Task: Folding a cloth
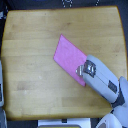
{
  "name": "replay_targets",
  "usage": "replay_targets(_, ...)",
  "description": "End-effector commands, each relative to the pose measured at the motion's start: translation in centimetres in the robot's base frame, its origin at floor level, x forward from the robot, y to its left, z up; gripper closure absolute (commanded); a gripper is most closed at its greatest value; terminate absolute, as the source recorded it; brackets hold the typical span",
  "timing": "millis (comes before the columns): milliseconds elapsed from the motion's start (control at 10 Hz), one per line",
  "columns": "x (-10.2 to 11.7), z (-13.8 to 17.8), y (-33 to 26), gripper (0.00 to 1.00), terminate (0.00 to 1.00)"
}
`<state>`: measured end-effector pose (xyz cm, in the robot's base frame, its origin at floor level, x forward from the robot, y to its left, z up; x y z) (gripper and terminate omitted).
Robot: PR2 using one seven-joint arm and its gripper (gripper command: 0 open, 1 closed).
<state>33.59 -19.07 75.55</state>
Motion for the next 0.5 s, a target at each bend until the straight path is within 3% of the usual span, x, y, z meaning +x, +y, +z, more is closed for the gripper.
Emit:
replay_targets(0,-2.5,-1.4,-2.0,1.0,0.0)
replay_targets(400,-2.7,-3.5,-1.1,1.0,0.0)
